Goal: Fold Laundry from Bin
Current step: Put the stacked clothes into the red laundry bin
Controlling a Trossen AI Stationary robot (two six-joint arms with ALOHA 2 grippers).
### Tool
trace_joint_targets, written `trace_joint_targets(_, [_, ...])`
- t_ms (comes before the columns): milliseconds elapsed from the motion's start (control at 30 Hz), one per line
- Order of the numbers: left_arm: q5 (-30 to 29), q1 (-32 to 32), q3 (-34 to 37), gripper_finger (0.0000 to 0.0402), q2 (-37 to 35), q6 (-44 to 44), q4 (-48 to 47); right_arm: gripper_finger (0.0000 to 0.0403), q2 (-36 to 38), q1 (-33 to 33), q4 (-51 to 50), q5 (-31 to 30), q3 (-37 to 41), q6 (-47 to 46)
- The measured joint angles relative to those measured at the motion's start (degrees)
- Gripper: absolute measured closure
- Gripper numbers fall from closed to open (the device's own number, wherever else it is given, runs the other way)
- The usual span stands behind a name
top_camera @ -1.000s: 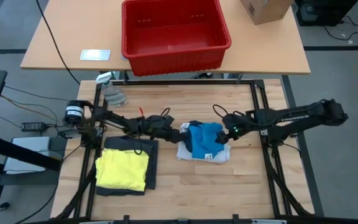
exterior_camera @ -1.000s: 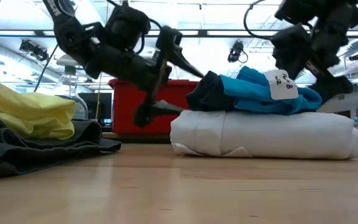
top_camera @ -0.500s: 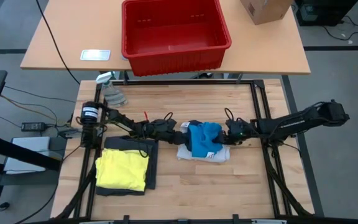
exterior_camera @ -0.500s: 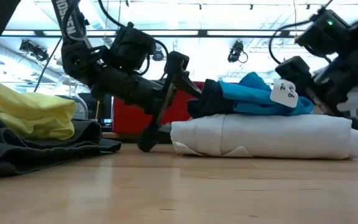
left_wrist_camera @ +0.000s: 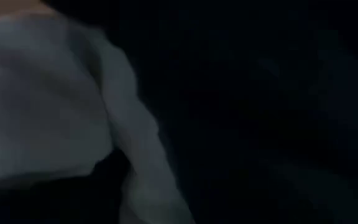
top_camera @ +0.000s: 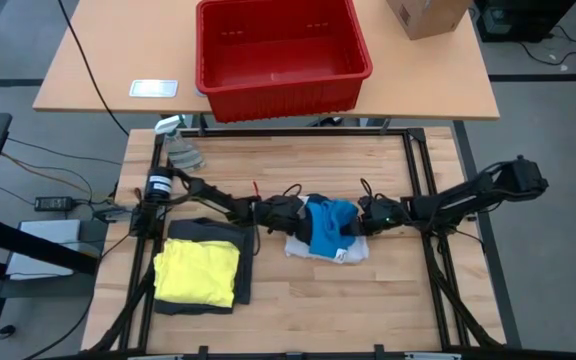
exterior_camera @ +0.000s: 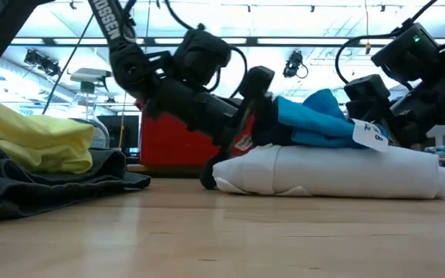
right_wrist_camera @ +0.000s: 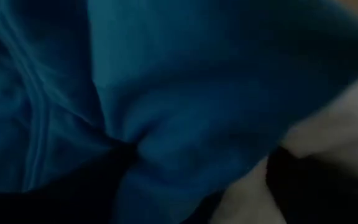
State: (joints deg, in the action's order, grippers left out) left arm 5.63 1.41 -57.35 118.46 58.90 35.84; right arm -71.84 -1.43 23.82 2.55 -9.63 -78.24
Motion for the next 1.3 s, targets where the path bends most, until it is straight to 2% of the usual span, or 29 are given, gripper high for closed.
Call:
trace_joint_targets(133, [-0.14, 0.02, -3.24, 0.0121, 0.69, -0.01, -4.80, 0.0076, -3.20, 0.02, 3.71, -0.24, 0.02, 0.87])
trace_joint_targets(367, [-0.30, -0.01, -6.49, 0.0279, 0.99, -1.53, -9.08, 0.0178, -6.66, 0.37, 7.23, 1.00, -0.64, 3.75])
trace_joint_targets(467, [-0.69, -0.01, -6.76, 0.0327, 1.06, -3.19, -8.64, 0.0219, -6.92, 1.27, 6.37, 2.93, -1.61, 7.14])
trace_joint_targets(633, [-1.54, -0.02, -6.77, 0.0331, 1.06, -1.52, -8.53, 0.0269, -6.96, 2.84, 6.17, 4.44, -2.27, 8.88])
trace_joint_targets(867, [-1.79, 0.33, -7.71, 0.0331, 1.08, -1.20, -6.58, 0.0310, -6.34, 5.44, 6.58, 8.55, -2.27, 9.23])
trace_joint_targets(1000, [-1.98, 0.68, -10.14, 0.0331, 1.08, -1.15, -8.85, 0.0314, -4.84, 7.04, 5.76, 10.31, -2.27, 9.12])
trace_joint_targets(1300, [-2.63, 1.60, -17.43, 0.0331, 0.78, -1.22, -21.83, 0.0317, -1.55, 12.33, 2.89, 15.11, -2.27, 9.66])
